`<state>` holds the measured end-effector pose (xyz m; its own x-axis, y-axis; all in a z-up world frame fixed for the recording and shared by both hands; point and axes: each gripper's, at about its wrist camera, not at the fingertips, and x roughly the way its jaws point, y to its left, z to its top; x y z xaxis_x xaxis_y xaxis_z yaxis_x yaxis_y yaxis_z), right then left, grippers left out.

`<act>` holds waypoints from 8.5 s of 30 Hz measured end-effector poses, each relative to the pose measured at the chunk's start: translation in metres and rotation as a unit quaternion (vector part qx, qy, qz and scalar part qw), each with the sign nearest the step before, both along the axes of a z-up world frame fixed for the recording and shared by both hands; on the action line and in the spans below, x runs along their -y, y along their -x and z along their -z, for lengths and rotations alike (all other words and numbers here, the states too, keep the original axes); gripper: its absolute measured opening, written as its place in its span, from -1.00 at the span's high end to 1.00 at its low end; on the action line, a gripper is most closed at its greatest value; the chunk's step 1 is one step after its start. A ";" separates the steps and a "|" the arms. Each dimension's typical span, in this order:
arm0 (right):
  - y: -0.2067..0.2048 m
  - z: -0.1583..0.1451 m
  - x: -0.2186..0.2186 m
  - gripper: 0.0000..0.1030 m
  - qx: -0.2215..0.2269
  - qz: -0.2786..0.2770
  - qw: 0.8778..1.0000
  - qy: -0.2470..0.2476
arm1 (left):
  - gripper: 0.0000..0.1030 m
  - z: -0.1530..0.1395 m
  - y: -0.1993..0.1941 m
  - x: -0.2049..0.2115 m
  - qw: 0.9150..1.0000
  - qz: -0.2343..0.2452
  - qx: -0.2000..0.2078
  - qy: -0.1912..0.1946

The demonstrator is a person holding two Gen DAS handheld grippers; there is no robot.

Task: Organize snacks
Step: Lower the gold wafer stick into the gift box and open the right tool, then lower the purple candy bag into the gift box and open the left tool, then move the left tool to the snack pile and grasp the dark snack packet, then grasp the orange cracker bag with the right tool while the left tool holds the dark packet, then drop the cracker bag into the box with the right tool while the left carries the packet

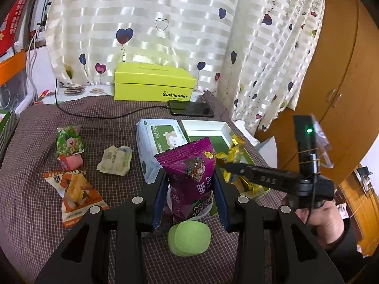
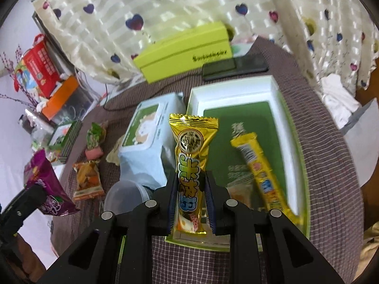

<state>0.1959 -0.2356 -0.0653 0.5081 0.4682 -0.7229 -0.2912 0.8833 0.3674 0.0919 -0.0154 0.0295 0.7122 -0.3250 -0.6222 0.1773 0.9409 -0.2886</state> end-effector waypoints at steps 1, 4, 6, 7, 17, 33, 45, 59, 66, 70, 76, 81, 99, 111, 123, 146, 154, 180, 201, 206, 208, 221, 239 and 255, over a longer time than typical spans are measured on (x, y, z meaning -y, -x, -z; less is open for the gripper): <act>-0.002 0.003 -0.002 0.58 -0.004 -0.003 1.000 0.002 | 0.24 0.001 -0.001 0.000 1.000 0.001 -0.001 0.000; -0.004 0.008 -0.005 0.46 -0.009 -0.005 1.000 0.001 | 0.24 0.003 -0.005 0.003 1.000 0.004 -0.005 -0.001; -0.004 0.008 -0.004 0.44 -0.007 -0.006 1.000 0.001 | 0.24 0.004 -0.008 0.006 1.000 0.007 -0.008 -0.001; -0.003 0.008 -0.002 0.44 -0.006 -0.005 1.000 -0.001 | 0.24 0.005 -0.009 0.007 1.000 0.009 -0.009 -0.001; 0.022 -0.005 0.041 0.44 0.010 0.023 0.999 -0.021 | 0.24 0.014 -0.030 0.039 0.999 0.049 -0.024 -0.005; 0.039 0.005 0.085 0.44 0.010 0.043 0.999 -0.023 | 0.24 0.047 -0.070 0.107 0.991 0.105 -0.083 -0.016; 0.035 0.012 0.078 0.44 0.001 0.035 0.999 -0.020 | 0.13 0.053 -0.083 0.107 0.992 0.097 -0.082 -0.003; 0.050 -0.001 0.059 0.44 0.014 0.011 1.000 -0.008 | 0.11 0.027 -0.059 0.069 0.995 0.081 -0.063 0.014; 0.068 -0.019 0.050 0.44 0.032 0.002 0.999 0.001 | 0.11 0.019 -0.039 0.051 0.996 0.074 -0.055 0.018; 0.080 -0.035 0.041 0.44 0.051 -0.006 0.999 0.013 | 0.11 0.011 -0.025 0.044 0.997 0.069 -0.040 0.013; 0.097 -0.048 0.025 0.42 0.069 -0.024 0.997 0.028 | 0.11 0.009 -0.008 0.031 0.998 0.059 -0.035 0.007; 0.107 -0.053 0.012 0.34 0.078 -0.038 0.996 0.036 | 0.11 0.010 0.005 0.018 0.998 0.045 -0.034 0.005; 0.120 -0.056 -0.017 0.17 0.080 -0.071 0.993 0.043 | 0.11 0.017 0.026 -0.012 0.999 0.003 -0.036 0.004; 0.117 -0.053 -0.034 0.16 0.077 -0.091 0.992 0.046 | 0.11 0.040 0.025 -0.049 0.997 -0.043 -0.063 0.014; 0.110 -0.050 -0.047 0.13 0.075 -0.104 0.990 0.051 | 0.11 0.086 0.002 -0.057 0.991 -0.038 -0.127 0.033; 0.094 -0.043 -0.058 0.12 0.063 -0.109 0.990 0.058 | 0.42 0.119 -0.020 -0.049 0.990 -0.050 -0.135 0.000; 0.092 -0.044 -0.064 0.12 0.064 -0.111 0.990 0.058 | 0.50 0.108 0.001 -0.070 0.991 -0.067 -0.120 0.010; 0.055 -0.030 -0.201 -0.05 0.043 -0.206 0.976 0.054 | 0.52 0.072 0.058 -0.173 0.982 -0.173 -0.053 0.046; -0.003 0.040 -0.290 -0.23 -0.037 -0.205 0.972 0.109 | 0.52 0.087 0.073 -0.225 0.971 -0.220 -0.060 0.069; 0.003 0.035 -0.287 0.17 -0.029 -0.201 0.972 0.116 | 0.52 0.087 0.074 -0.224 0.972 -0.217 -0.061 0.071; 0.007 0.032 -0.284 0.20 -0.023 -0.201 0.972 0.117 | 0.52 0.086 0.075 -0.223 0.972 -0.217 -0.060 0.070; 0.040 -0.012 -0.251 0.21 0.019 -0.194 0.978 0.079 | 0.52 0.065 0.081 -0.204 0.976 -0.206 -0.043 0.060; 0.082 -0.063 -0.164 0.21 0.071 -0.141 0.986 0.044 | 0.52 0.021 0.076 -0.145 0.989 -0.141 -0.005 0.043; 0.085 -0.072 -0.109 0.21 0.086 -0.093 0.991 0.037 | 0.52 0.002 0.060 -0.095 0.996 -0.085 0.007 0.031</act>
